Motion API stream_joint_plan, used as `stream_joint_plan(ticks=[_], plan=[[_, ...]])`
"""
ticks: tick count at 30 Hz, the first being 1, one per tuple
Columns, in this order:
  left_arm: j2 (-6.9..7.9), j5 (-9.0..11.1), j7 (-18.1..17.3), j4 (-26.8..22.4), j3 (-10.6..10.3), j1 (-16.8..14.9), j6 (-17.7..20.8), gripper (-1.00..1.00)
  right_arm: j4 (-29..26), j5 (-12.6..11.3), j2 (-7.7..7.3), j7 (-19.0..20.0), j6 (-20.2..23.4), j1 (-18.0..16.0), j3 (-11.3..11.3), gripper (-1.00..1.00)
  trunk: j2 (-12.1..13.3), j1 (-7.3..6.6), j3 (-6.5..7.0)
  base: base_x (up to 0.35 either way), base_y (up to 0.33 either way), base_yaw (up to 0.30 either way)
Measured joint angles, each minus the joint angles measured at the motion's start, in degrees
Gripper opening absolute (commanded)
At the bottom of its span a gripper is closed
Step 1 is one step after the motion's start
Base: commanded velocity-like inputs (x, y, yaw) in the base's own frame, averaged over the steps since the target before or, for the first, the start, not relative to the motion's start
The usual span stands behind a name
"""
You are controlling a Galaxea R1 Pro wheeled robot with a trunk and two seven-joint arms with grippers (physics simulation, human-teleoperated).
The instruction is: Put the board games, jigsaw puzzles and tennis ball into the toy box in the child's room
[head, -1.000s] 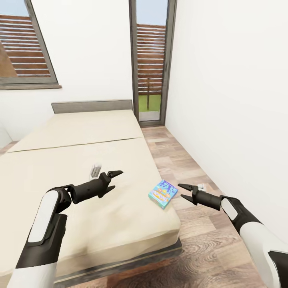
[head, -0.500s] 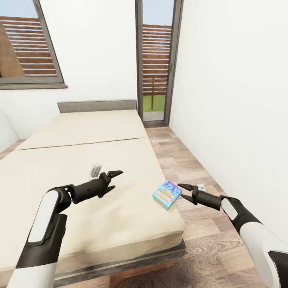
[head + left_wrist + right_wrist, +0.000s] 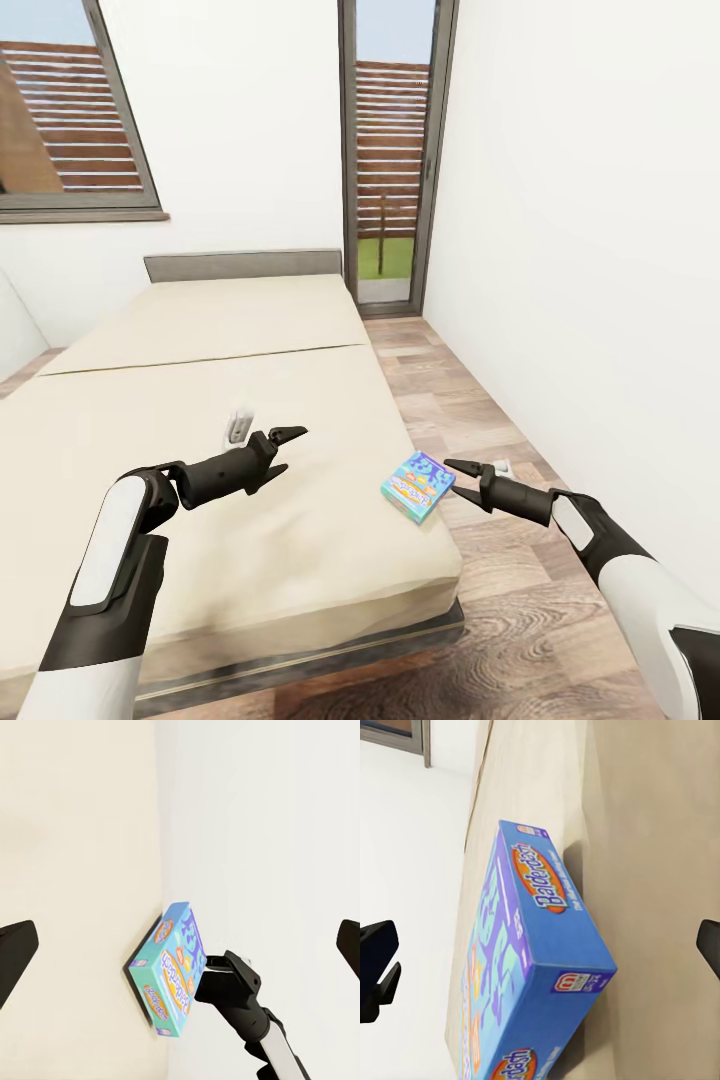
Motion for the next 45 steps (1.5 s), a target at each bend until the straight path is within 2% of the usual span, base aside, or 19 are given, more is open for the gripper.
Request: stream_joint_plan(ticks=[22,33,38,45], plan=[[0.0,-0.01,0.06,0.06,0.09,0.0,0.0,1.0,0.0,0.04,0.79,-0.08,-0.01,0.05,0.03,1.0,0.0,0.0,0.0,0.0,0.0,0.001],[0.01,-0.02,0.09,0.06,0.17,0.01,0.0,1.0,0.0,0.3,1.12,-0.18,-0.32,0.02,-0.09,1.0,0.0,0.0,0.1,0.0,0.0,0.128],[0.01,-0.01,0.1,0.06,0.18,0.02,0.0,1.0,0.01,0.6,0.03,-0.16,-0.59,0.02,-0.13,1.0,0.0,0.0,0.14,0.0,0.0,0.136],[0.01,-0.02,0.1,0.07,0.14,0.01,0.0,1.0,0.0,0.61,-0.39,-0.19,-0.58,0.0,-0.13,1.0,0.0,0.0,0.16,0.0,0.0,0.054]])
